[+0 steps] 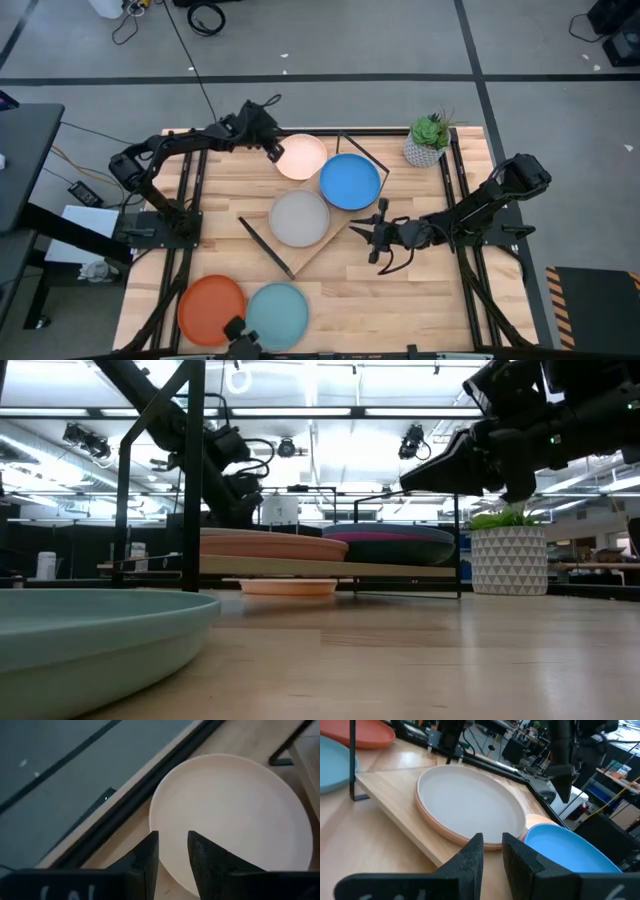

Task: Place and stack plates onto a shelf
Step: Stack the light orange plate on top of the gray plate

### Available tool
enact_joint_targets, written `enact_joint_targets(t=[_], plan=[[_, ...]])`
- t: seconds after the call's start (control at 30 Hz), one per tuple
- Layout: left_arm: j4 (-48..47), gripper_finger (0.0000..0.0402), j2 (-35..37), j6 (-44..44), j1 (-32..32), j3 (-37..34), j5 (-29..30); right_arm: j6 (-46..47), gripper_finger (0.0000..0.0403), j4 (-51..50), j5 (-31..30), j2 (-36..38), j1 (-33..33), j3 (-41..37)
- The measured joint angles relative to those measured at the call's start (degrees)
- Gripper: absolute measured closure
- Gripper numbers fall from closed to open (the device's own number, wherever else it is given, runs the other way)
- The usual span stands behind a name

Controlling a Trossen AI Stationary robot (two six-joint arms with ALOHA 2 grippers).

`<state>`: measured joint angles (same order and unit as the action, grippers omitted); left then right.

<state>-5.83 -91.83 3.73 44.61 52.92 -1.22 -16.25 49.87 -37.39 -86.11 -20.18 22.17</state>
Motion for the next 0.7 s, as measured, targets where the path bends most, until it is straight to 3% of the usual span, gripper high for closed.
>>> enact_joint_targets(t=[0.27,0.7], plan=[[2.2,0.0287,-1.8,-3.4,0.3,-0.1,6.3,-6.7,0.0325,6.4,0.0,0.0,2.0,0.0],[-0.4,0.0242,-9.9,-6.2,-0.2,-0.1,1.1,-7.4,0.0325,8.4,7.5,0.0,5.0,0.0]])
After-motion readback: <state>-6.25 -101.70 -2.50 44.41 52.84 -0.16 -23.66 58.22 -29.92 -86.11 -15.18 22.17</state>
